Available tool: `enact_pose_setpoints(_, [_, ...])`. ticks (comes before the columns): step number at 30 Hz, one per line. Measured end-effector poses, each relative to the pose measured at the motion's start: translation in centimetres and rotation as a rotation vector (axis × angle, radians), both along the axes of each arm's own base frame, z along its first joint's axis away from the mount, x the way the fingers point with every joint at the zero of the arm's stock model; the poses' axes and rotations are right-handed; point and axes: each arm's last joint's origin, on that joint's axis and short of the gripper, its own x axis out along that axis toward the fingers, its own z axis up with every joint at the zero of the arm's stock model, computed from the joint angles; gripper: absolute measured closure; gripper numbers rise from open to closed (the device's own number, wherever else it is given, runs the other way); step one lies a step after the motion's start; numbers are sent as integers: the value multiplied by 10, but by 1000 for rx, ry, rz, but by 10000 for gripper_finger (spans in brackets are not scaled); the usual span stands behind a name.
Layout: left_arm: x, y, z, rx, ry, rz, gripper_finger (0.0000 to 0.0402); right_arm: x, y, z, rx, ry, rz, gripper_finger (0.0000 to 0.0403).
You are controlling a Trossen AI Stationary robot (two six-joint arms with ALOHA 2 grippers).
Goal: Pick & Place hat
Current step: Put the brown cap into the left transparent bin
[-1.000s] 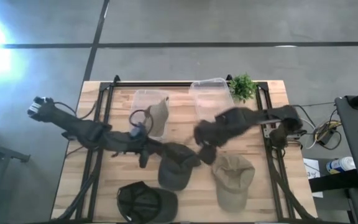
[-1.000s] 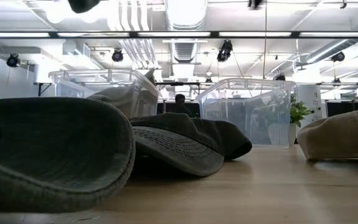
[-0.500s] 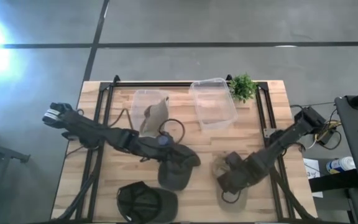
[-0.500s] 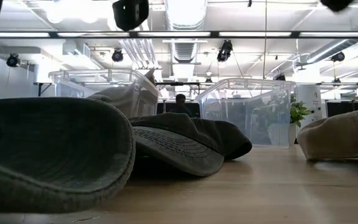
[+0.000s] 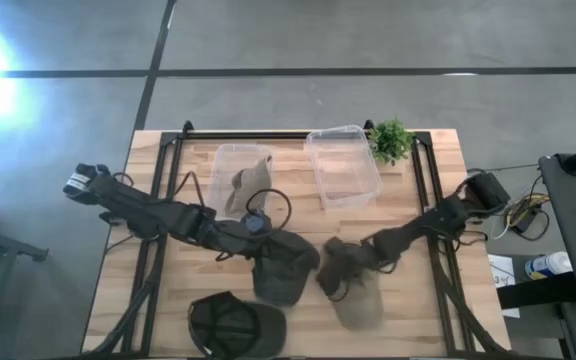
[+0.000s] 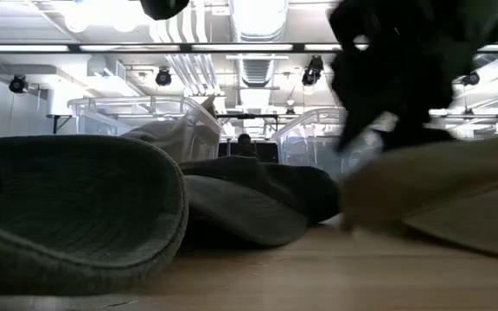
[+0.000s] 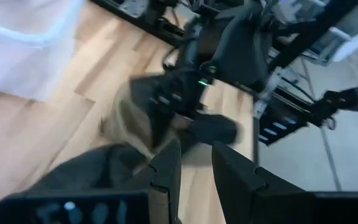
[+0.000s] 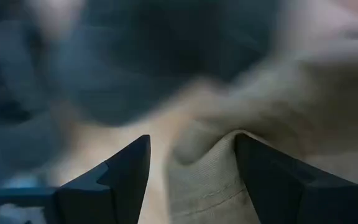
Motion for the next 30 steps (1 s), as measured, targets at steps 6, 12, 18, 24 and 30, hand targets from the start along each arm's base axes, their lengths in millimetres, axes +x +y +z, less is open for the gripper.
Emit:
enact_pose_setpoints(6, [-2,1,1,-2,0,17,317,23,7,13,281,-165,335,180])
enact_pose_setpoints(12, [9,-4,-20,10,69,-20,317,7,18,49,187,-109,286,202])
enact_pose_setpoints(18, [38,-15,-49,24,88,-106,317,-37,23,87,93,153,-1,211])
enact_pose_setpoints(24, [73,-25,-64,41,9,-142,317,-85,59,96,237,381,-181,211])
enact_pose_setpoints(30, [108,-37,-96,143,58,-239,317,-120,99,79,345,564,-226,211])
